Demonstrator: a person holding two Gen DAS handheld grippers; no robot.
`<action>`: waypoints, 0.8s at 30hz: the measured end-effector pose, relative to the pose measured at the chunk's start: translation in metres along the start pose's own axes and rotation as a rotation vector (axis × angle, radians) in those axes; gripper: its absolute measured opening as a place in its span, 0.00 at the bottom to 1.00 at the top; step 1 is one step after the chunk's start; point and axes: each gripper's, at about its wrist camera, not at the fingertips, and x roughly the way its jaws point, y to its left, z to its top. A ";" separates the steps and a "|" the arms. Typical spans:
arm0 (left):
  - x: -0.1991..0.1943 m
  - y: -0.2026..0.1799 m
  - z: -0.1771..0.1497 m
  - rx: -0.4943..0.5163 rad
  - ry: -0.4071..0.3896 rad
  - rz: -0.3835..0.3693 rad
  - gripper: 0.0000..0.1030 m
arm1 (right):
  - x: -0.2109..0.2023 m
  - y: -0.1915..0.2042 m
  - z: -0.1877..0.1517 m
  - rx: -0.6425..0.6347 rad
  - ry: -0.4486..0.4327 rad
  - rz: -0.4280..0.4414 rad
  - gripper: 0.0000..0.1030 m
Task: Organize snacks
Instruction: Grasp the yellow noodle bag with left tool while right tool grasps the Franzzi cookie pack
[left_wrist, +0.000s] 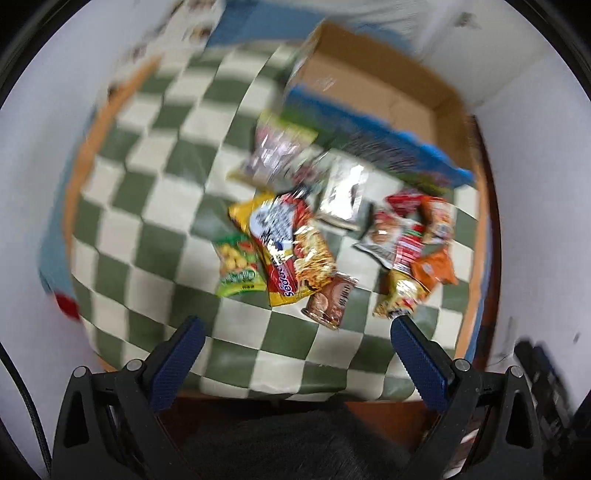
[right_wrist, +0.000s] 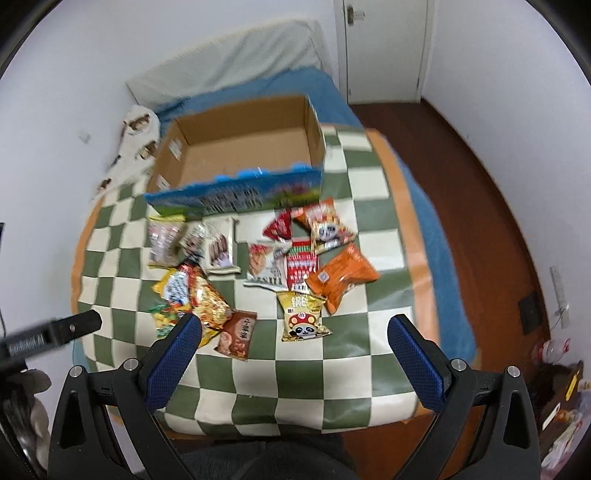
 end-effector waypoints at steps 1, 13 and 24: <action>0.018 0.005 0.008 -0.033 0.037 -0.017 1.00 | 0.016 -0.003 0.002 0.011 0.018 0.004 0.99; 0.186 0.026 0.064 -0.287 0.273 -0.140 0.99 | 0.168 0.003 0.026 0.060 0.181 0.018 0.99; 0.210 -0.017 0.059 -0.101 0.133 0.036 0.84 | 0.194 0.021 0.047 0.010 0.214 0.099 0.95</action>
